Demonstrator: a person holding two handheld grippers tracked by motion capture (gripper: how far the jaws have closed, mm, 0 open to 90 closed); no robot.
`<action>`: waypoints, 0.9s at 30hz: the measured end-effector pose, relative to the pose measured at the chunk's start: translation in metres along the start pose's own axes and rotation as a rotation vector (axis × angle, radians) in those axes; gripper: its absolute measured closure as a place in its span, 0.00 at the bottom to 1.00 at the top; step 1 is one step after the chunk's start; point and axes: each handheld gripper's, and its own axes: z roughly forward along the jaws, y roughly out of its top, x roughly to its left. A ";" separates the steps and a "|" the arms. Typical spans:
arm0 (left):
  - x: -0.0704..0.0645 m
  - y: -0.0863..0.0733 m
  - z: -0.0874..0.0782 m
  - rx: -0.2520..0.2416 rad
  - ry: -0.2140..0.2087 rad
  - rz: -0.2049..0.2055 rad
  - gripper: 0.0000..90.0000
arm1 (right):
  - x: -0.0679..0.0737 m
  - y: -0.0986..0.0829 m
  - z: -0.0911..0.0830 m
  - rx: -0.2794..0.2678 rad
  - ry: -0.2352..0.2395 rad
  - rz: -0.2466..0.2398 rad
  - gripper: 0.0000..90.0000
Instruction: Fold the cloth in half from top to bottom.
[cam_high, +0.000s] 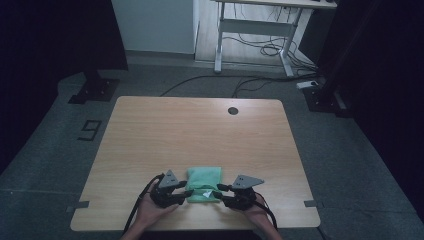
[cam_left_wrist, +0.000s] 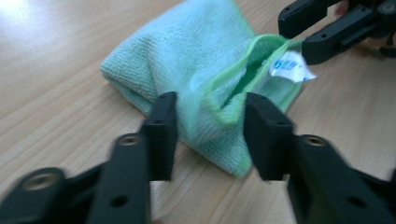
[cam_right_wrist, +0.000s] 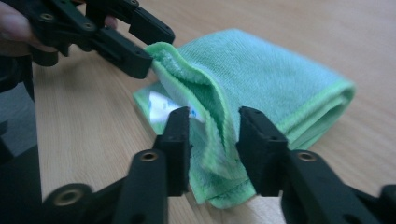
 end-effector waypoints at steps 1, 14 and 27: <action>0.000 0.002 -0.004 -0.017 0.003 0.001 0.56 | 0.000 0.001 -0.003 -0.017 -0.005 0.006 0.65; 0.027 0.035 0.022 -0.014 0.011 -0.060 0.58 | -0.021 0.033 0.018 -0.010 -0.100 0.012 0.62; 0.007 0.011 0.033 0.077 0.022 0.016 0.52 | 0.005 0.014 0.026 0.078 -0.086 -0.062 0.61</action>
